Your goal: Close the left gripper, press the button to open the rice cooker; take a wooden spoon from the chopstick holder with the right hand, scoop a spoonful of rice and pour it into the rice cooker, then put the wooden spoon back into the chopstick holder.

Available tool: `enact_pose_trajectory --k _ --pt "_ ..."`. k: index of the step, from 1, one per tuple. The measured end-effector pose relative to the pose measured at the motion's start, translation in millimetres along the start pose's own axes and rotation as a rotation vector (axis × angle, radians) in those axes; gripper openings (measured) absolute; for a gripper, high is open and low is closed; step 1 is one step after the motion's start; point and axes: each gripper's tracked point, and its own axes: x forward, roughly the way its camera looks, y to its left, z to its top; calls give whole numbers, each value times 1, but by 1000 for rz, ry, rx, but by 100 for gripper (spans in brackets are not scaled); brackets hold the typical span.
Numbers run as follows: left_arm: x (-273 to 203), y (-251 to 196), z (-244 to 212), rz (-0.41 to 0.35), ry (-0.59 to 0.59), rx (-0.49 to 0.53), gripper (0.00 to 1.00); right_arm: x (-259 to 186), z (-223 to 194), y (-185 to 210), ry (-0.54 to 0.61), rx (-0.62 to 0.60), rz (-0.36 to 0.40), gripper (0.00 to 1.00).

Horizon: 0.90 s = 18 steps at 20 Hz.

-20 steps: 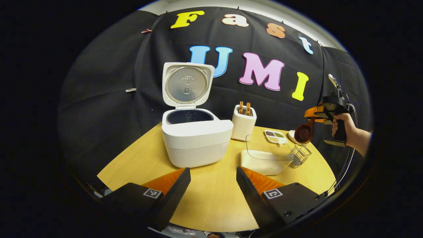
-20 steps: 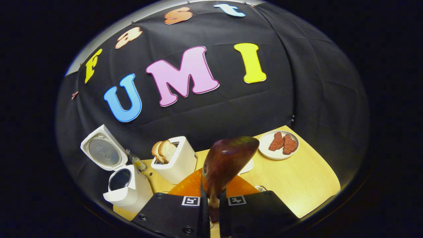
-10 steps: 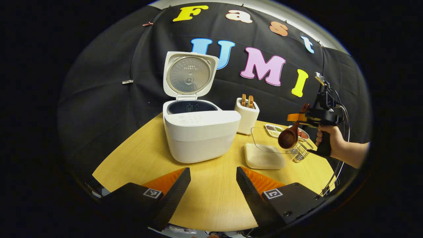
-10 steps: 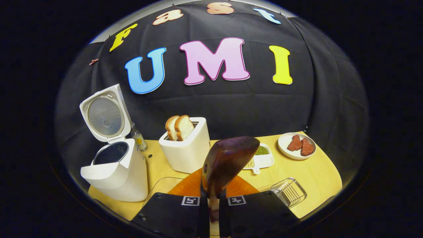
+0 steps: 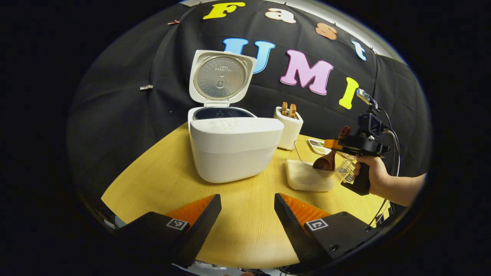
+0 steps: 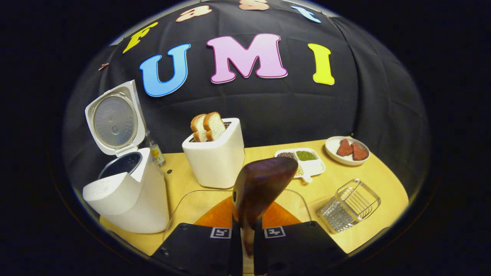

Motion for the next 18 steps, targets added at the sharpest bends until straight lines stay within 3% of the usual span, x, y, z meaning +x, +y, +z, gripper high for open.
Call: enact_pose_trajectory --k 3,6,10,18 --pt "-3 5 -3 7 2 -20 96 -7 -10 19 46 90 37 16" --pt "-7 6 -2 -2 0 24 96 -7 -17 40 144 313 100 16" --pt "-15 11 0 -2 -12 59 96 -3 -18 34 212 451 83 16" --pt "-20 5 -6 -4 -9 -1 96 -16 -18 -11 241 681 24 16"
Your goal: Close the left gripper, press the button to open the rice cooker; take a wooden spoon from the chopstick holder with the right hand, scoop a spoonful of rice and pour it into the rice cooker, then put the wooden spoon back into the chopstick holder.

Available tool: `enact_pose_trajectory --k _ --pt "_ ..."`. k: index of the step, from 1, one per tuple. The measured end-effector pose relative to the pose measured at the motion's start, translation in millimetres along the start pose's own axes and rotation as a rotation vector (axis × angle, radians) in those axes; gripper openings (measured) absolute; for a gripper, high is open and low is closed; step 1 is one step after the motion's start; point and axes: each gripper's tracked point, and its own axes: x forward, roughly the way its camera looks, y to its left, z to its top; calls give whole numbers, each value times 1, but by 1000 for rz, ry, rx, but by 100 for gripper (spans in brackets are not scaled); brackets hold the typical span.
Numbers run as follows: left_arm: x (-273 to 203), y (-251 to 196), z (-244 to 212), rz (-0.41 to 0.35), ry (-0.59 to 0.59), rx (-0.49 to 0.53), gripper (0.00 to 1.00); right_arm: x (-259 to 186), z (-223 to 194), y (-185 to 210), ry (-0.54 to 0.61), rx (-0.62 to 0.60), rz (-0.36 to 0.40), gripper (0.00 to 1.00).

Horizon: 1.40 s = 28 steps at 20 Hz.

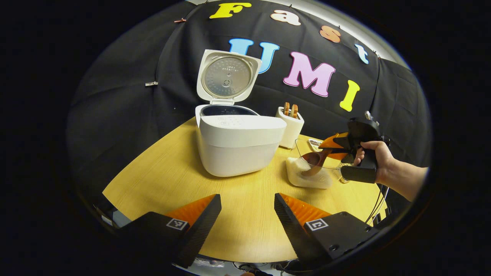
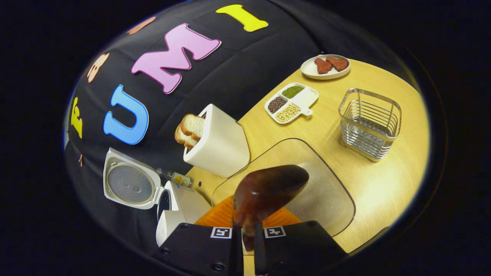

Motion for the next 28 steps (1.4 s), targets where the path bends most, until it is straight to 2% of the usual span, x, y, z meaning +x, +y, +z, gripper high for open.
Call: enact_pose_trajectory --k 4,9,14,18,19,20,28 --pt "-4 2 6 3 -16 -1 98 -19 24 -17 -30 72 -14 16" --pt "-9 3 10 4 -26 -18 96 -46 58 -28 -87 158 -25 16" --pt "-17 2 14 12 -46 -28 96 -65 70 -24 -72 210 -22 16" --pt "-21 -3 12 0 -42 -67 96 -73 78 -2 -57 245 13 15" --pt "-21 -4 11 0 -41 -74 96 -73 79 7 -49 255 28 11" --pt "-22 -4 10 0 -40 -78 96 -74 80 16 -43 262 41 16" --pt "-24 8 12 6 -39 -94 96 -77 84 92 -15 274 134 16"
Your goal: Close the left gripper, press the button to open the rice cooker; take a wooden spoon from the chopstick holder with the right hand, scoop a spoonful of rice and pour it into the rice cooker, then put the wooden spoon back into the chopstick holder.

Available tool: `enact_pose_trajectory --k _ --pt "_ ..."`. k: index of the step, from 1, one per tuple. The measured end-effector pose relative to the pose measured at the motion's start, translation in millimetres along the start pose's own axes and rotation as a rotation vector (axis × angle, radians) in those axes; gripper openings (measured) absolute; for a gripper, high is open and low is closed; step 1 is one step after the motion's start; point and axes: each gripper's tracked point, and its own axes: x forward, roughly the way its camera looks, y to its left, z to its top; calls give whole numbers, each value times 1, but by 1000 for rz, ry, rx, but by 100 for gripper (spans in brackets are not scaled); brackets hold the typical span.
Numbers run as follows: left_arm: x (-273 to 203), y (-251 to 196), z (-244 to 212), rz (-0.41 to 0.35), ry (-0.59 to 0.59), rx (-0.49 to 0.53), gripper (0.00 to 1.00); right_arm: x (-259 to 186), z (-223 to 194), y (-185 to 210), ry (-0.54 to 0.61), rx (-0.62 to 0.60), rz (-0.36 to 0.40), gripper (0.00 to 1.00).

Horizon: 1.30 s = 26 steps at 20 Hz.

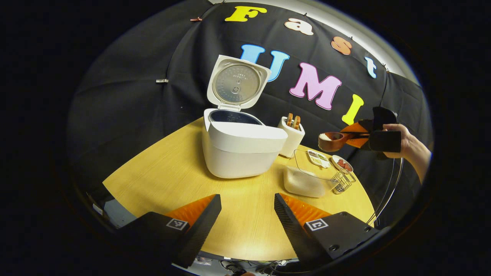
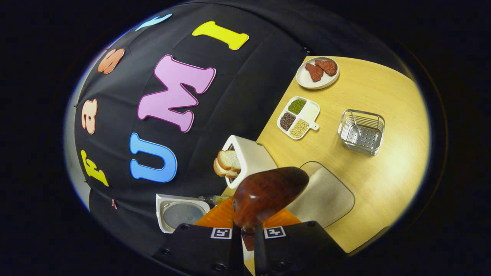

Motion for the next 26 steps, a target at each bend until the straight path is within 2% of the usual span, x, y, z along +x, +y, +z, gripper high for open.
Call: enact_pose_trajectory --k 6,12,18,22,26 --pt "2 25 12 3 -11 23 96 14 -22 53 33 53 56 15" --pt "7 47 10 37 -11 -62 96 43 -61 102 84 25 97 15" --pt "8 68 -1 75 13 -103 96 83 -115 134 152 -30 128 15" --pt "9 82 -1 102 20 -109 96 113 -145 143 166 -106 125 16" --pt "8 91 5 121 12 -90 96 135 -178 155 168 -247 155 15"
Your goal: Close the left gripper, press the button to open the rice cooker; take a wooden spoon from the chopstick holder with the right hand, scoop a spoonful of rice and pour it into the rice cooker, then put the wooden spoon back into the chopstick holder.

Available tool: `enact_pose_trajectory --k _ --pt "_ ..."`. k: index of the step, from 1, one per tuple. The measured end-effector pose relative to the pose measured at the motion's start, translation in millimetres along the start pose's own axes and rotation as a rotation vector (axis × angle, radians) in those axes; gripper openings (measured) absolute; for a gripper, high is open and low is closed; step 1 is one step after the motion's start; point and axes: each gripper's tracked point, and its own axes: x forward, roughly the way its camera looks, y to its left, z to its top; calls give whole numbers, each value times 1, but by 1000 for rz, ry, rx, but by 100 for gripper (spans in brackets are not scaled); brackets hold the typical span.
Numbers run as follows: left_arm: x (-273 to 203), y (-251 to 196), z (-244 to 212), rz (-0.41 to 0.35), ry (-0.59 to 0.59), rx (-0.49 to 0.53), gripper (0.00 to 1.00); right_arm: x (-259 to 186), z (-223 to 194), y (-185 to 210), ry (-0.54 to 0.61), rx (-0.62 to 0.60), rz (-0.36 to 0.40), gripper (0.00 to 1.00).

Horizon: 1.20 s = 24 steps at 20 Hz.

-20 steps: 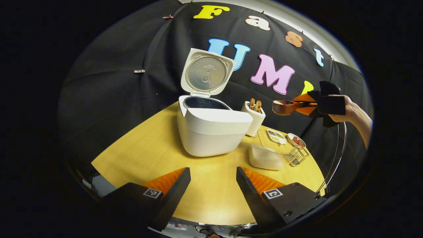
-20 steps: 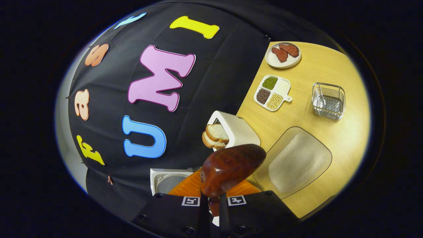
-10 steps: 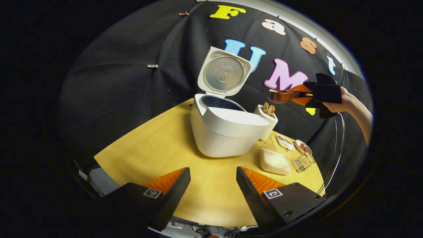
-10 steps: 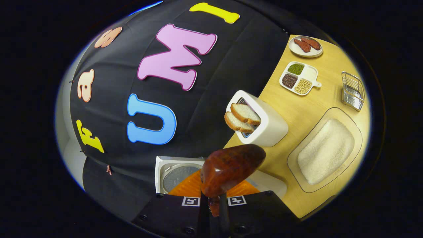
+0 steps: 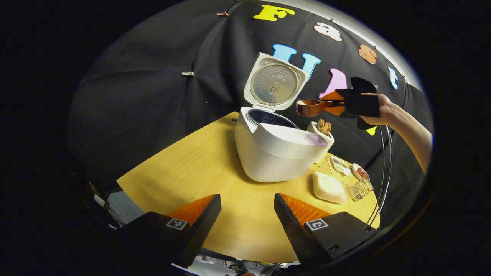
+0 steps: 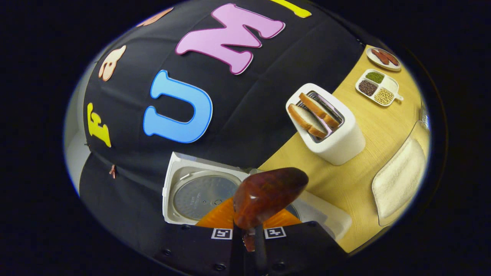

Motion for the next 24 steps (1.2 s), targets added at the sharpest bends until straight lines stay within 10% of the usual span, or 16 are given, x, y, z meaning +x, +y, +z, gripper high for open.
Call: enact_pose_trajectory --k 24 --pt "-5 2 9 -32 -9 -70 96 25 -78 26 -39 -1245 239 15"
